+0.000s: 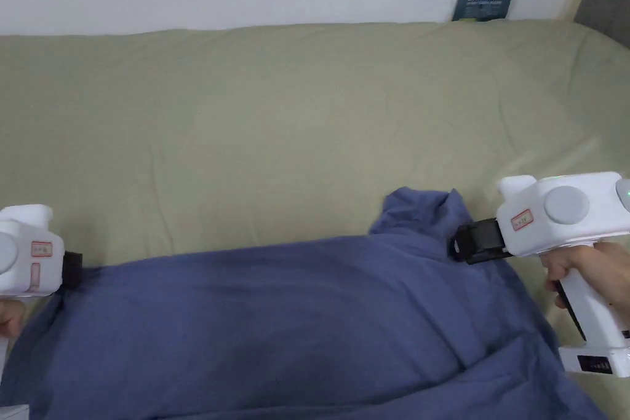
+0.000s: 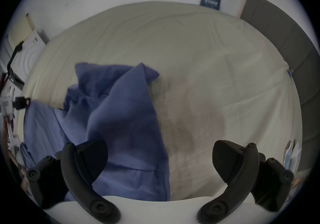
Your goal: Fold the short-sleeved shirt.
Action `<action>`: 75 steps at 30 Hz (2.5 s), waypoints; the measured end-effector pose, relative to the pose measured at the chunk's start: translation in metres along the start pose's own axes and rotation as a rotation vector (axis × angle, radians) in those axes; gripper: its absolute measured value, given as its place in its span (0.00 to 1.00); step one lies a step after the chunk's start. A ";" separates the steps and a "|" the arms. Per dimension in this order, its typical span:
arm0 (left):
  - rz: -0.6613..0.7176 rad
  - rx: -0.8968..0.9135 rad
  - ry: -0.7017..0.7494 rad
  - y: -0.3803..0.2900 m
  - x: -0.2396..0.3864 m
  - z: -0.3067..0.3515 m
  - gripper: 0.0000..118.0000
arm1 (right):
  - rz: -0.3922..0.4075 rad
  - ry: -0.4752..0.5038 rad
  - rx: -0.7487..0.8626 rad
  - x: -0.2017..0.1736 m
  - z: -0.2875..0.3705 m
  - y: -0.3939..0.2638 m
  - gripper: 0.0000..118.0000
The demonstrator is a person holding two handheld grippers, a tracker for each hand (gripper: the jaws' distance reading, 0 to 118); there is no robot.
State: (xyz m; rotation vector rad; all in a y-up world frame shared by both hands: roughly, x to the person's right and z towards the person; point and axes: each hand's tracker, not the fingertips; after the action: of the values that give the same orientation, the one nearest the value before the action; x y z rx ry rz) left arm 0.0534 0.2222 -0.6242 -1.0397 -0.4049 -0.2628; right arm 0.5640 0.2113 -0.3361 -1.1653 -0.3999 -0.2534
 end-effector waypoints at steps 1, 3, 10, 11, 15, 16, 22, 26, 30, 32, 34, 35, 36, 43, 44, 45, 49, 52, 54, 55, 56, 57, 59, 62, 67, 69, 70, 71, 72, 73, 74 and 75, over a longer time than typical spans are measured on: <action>0.002 0.000 0.000 0.000 0.000 0.000 0.00 | 0.030 -0.009 -0.019 -0.003 -0.005 0.002 1.00; 0.000 0.001 0.002 0.000 0.000 -0.001 0.00 | 0.072 -0.044 -0.024 -0.005 -0.011 0.001 0.98; -0.006 0.008 0.005 -0.003 0.001 0.003 0.00 | 0.065 0.033 0.065 -0.004 0.031 0.005 0.00; -0.003 0.008 0.003 -0.005 0.000 0.005 0.00 | 0.021 0.076 0.060 -0.003 0.037 0.004 0.00; 0.014 0.020 -0.016 -0.013 -0.007 0.022 0.00 | 0.039 0.081 0.094 -0.006 0.067 -0.006 0.00; 0.013 0.023 -0.023 -0.017 -0.009 0.029 0.00 | 0.031 0.098 0.109 -0.004 0.072 -0.012 0.00; 0.050 0.083 -0.091 -0.043 -0.027 0.084 0.00 | -0.021 0.170 0.187 -0.001 0.129 -0.048 0.00; 0.050 0.129 -0.108 -0.067 -0.035 0.128 0.00 | -0.035 0.199 0.233 -0.002 0.163 -0.082 0.00; 0.051 0.156 -0.120 -0.105 -0.041 0.164 0.00 | -0.020 0.205 0.258 -0.004 0.189 -0.126 0.00; 0.039 0.164 -0.121 -0.126 -0.042 0.177 0.00 | -0.020 0.208 0.271 -0.004 0.197 -0.152 0.00; 0.039 0.173 -0.125 -0.148 -0.046 0.186 0.00 | -0.008 0.197 0.277 -0.008 0.204 -0.177 0.00; 0.040 0.173 -0.133 -0.159 -0.047 0.191 0.00 | -0.001 0.192 0.278 -0.009 0.206 -0.190 0.00; 0.045 0.180 -0.135 -0.171 -0.048 0.195 0.00 | 0.000 0.193 0.277 -0.008 0.205 -0.204 0.00; 0.020 0.195 -0.132 -0.234 -0.050 0.203 0.00 | -0.009 0.193 0.257 -0.009 0.189 -0.268 0.00; 0.024 0.197 -0.131 -0.241 -0.051 0.201 0.00 | -0.010 0.192 0.255 -0.009 0.187 -0.272 0.00; 0.029 0.192 -0.134 -0.247 -0.052 0.199 0.00 | -0.004 0.191 0.252 -0.009 0.184 -0.276 0.00; 0.045 0.153 -0.120 -0.265 -0.052 0.187 0.00 | -0.036 0.189 0.230 -0.004 0.172 -0.286 0.00; 0.045 0.138 -0.121 -0.270 -0.050 0.180 0.00 | -0.045 0.187 0.212 -0.002 0.162 -0.294 0.00; 0.046 0.136 -0.117 -0.273 -0.049 0.176 0.00 | -0.036 0.185 0.199 -0.002 0.156 -0.298 0.01; 0.050 0.126 -0.113 -0.274 -0.049 0.174 0.00 | -0.039 0.178 0.191 -0.002 0.154 -0.299 0.01; 0.055 0.123 -0.116 -0.275 -0.049 0.172 0.00 | -0.040 0.180 0.191 -0.003 0.153 -0.301 0.01; 0.055 0.122 -0.113 -0.276 -0.048 0.173 0.00 | -0.044 0.177 0.199 -0.003 0.153 -0.302 0.02; 0.052 0.138 -0.122 -0.277 -0.046 0.176 0.04 | -0.058 0.178 0.212 -0.003 0.155 -0.301 0.07; 0.047 0.148 -0.097 -0.276 -0.043 0.185 0.99 | -0.076 0.099 0.223 -0.010 0.169 -0.299 0.94; 0.055 0.321 -0.110 -0.264 -0.032 0.230 0.98 | -0.098 0.055 0.436 -0.033 0.209 -0.293 1.00; 0.034 0.384 -0.101 -0.258 -0.013 0.249 0.97 | -0.096 0.048 0.519 -0.054 0.225 -0.290 1.00; 0.015 0.417 -0.100 -0.258 -0.005 0.257 0.95 | -0.098 0.051 0.553 -0.064 0.231 -0.288 0.99; 0.001 0.474 -0.101 -0.258 0.007 0.267 0.89 | -0.095 0.049 0.565 -0.079 0.238 -0.285 0.94; -0.003 0.506 -0.089 -0.258 0.021 0.276 0.75 | -0.089 0.060 0.625 -0.093 0.245 -0.285 0.82; -0.011 0.541 -0.094 -0.259 0.030 0.282 0.46 | -0.075 0.064 0.671 -0.105 0.250 -0.287 0.54; -0.026 0.580 -0.101 -0.261 0.034 0.284 0.00 | -0.072 0.040 0.697 -0.119 0.256 -0.287 0.07; -0.028 0.592 -0.068 -0.263 0.044 0.285 0.00 | -0.067 -0.002 0.722 -0.130 0.256 -0.288 0.01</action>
State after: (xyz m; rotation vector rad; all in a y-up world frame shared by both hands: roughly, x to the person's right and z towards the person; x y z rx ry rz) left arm -0.0682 0.3429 -0.2734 -0.4628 -0.5195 -0.1186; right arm 0.2889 0.3377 -0.0654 -0.4439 -0.4799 -0.1435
